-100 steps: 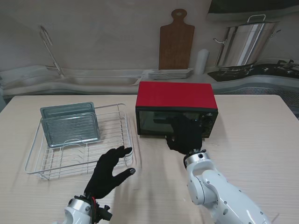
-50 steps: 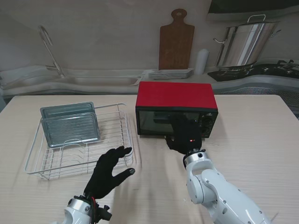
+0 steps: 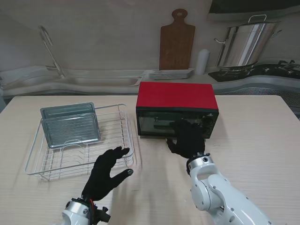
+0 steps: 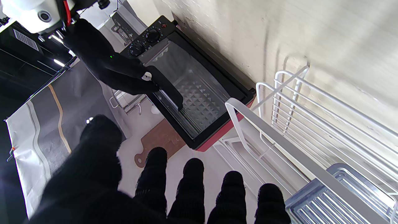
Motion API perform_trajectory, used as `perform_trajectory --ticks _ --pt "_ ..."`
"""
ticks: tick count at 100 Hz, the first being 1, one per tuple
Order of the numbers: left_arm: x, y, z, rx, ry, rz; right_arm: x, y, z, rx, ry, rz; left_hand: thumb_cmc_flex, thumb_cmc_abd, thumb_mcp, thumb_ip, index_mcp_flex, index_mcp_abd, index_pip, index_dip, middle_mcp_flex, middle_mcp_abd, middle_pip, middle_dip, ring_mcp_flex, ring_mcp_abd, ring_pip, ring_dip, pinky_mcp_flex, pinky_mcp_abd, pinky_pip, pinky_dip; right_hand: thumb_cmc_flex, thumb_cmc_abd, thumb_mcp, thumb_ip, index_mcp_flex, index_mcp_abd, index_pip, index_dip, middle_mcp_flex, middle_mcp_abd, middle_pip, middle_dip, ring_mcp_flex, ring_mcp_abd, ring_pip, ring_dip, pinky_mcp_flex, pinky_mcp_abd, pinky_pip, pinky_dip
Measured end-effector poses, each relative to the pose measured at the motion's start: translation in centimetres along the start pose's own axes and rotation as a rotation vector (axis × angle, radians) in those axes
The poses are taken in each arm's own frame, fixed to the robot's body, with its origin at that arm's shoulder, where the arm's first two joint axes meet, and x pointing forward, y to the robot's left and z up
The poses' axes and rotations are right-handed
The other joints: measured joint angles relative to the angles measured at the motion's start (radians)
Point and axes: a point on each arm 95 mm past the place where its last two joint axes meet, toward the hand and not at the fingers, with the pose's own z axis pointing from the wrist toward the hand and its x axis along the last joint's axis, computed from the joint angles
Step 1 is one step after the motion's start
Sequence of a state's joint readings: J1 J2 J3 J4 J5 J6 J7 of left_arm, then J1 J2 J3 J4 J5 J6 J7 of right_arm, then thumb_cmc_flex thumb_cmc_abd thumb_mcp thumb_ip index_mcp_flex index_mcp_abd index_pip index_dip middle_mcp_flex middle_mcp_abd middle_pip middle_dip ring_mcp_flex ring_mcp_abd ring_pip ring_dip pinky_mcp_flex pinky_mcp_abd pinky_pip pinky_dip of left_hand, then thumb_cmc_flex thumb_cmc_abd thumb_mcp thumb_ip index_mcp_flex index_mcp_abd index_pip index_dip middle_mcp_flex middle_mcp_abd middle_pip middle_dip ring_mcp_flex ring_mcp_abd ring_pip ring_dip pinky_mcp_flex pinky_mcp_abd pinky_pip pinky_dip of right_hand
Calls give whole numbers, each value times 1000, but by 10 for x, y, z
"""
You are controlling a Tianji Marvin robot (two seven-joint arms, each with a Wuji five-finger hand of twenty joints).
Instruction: Slide the trays into the oven
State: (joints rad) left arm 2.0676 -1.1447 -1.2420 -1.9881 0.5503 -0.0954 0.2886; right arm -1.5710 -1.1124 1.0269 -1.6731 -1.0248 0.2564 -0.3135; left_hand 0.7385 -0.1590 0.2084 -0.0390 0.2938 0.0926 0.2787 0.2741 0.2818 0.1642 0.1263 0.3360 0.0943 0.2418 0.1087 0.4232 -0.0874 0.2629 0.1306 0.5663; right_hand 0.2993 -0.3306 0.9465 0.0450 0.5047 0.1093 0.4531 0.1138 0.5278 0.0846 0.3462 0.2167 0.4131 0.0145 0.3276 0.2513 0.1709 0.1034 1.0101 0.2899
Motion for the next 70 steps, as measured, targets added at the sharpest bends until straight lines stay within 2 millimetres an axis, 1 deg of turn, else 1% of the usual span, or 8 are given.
perform_trajectory --ticks 21,26,38,48,70 --pt "0 -1 -4 16 0 0 0 -3 -17 4 18 29 0 0 0 0 0 0 0 0 0 0 0 0 0 0 0 0 0 0 0 0 0 5 0 0 19 0 13 23 15 1 14 1 16 0 11 6 8 2 0 2" --pt "0 -1 -4 17 0 0 0 -4 -21 2 22 36 0 0 0 0 0 10 0 0 0 0 0 0 0 0 0 0 0 0 0 0 0 5 0 0 19 0 7 24 31 1 14 1 20 -1 23 9 9 2 0 2" --pt "0 -1 -5 18 4 -1 -1 -8 -32 13 26 56 0 0 0 0 0 10 0 0 1 0 0 0 0 0 0 0 0 0 0 0 0 5 0 0 19 0 3 26 34 1 14 2 21 -12 36 18 9 3 1 2" --pt "1 -1 -5 21 9 -2 -1 -12 -41 19 32 66 0 0 0 0 0 10 0 0 22 1 1 0 0 0 0 0 0 0 0 0 0 5 0 0 19 0 1 27 34 1 17 4 21 -14 38 4 9 5 1 2" --pt "1 -1 -6 22 13 -2 0 -17 -51 32 38 75 0 0 0 0 0 10 0 0 22 1 9 1 0 0 0 0 0 0 0 0 0 9 0 0 19 0 -10 37 33 1 7 1 21 -22 23 -6 9 5 1 2"
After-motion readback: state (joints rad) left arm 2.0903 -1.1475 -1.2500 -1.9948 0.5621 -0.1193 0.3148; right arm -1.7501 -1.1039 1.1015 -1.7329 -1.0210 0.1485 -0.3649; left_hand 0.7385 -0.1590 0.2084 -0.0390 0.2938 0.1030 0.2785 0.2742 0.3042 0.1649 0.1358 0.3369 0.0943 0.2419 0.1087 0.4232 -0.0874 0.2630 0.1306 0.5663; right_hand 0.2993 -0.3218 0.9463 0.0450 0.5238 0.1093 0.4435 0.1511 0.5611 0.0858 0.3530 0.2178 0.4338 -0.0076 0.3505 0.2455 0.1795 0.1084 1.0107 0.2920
